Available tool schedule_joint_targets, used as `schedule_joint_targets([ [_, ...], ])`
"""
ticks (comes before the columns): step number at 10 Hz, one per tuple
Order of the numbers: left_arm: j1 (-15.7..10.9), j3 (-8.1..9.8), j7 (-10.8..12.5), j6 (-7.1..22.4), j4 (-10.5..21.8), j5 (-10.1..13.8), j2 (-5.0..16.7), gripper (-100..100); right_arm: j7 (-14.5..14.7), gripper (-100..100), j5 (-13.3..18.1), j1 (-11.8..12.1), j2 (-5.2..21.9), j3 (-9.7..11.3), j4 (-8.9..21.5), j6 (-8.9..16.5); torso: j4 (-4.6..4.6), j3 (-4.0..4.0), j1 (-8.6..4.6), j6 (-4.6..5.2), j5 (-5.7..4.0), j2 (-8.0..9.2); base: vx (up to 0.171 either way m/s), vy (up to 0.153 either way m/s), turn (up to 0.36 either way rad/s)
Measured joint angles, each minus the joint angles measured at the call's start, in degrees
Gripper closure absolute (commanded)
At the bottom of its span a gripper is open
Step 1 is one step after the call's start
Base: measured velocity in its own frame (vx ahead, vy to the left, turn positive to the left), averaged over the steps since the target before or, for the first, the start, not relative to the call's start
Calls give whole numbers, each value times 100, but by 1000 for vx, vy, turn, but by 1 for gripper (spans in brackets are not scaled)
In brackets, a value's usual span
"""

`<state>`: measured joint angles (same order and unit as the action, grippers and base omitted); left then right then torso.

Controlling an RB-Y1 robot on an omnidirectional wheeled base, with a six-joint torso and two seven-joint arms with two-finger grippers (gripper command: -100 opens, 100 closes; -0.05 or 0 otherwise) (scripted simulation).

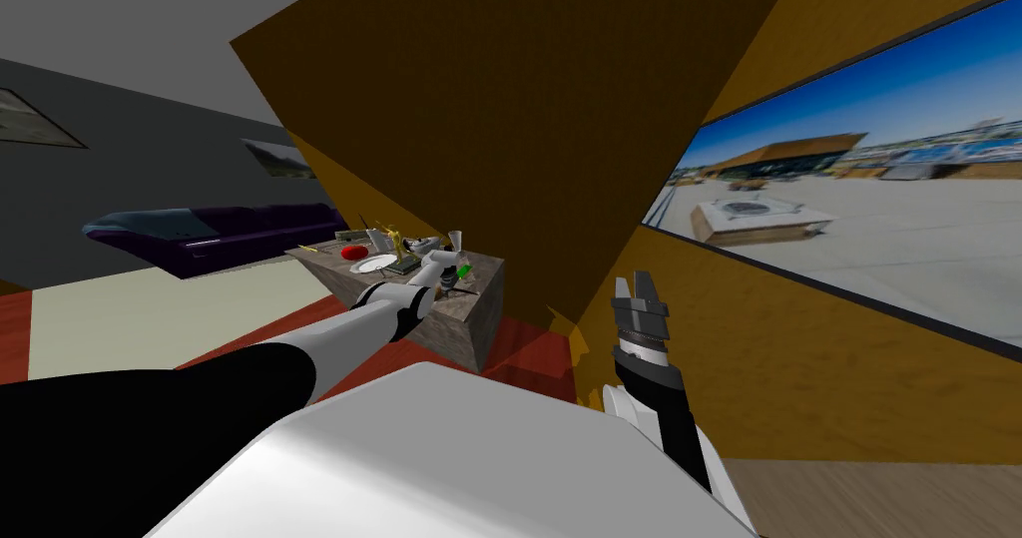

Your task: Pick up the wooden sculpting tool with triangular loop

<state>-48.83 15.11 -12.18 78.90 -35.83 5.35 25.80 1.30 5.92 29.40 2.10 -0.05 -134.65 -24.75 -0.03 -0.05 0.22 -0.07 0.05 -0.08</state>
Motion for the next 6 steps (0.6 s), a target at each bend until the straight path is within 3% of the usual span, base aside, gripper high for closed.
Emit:
schedule_joint_targets([
  [1, 130, -96, 74, 65, -254, 27, -122, -100, 0, 0, 0, 0, 0, 0, 0, 0, 0, 0, -3, 0, 0, 0, 26, 50, 115],
  [2, 122, -200, 139, 59, -273, 45, -215, -100, 0, 0, 0, 0, 0, 0, 0, 0, 0, 1, -4, 0, -1, 1, 23, 50, 137],
  [3, -6, -304, 187, -62, -55, 64, -275, -100, 0, 0, 0, 0, 0, 0, 0, 0, 1, 1, -4, 0, -1, 2, 17, 31, 24],
  [5, 24, -368, 244, -19, -190, 72, -342, -100, 0, 0, 0, -1, 0, 1, 0, 0, 2, 6, -17, 2, -4, 10, 3, 6, -11],
  [6, 27, -370, 247, -8, -199, 72, -344, 100, 0, 0, 0, -1, -1, 1, 0, 0, 3, 7, -20, 2, -5, 12, 0, 0, 0],
])
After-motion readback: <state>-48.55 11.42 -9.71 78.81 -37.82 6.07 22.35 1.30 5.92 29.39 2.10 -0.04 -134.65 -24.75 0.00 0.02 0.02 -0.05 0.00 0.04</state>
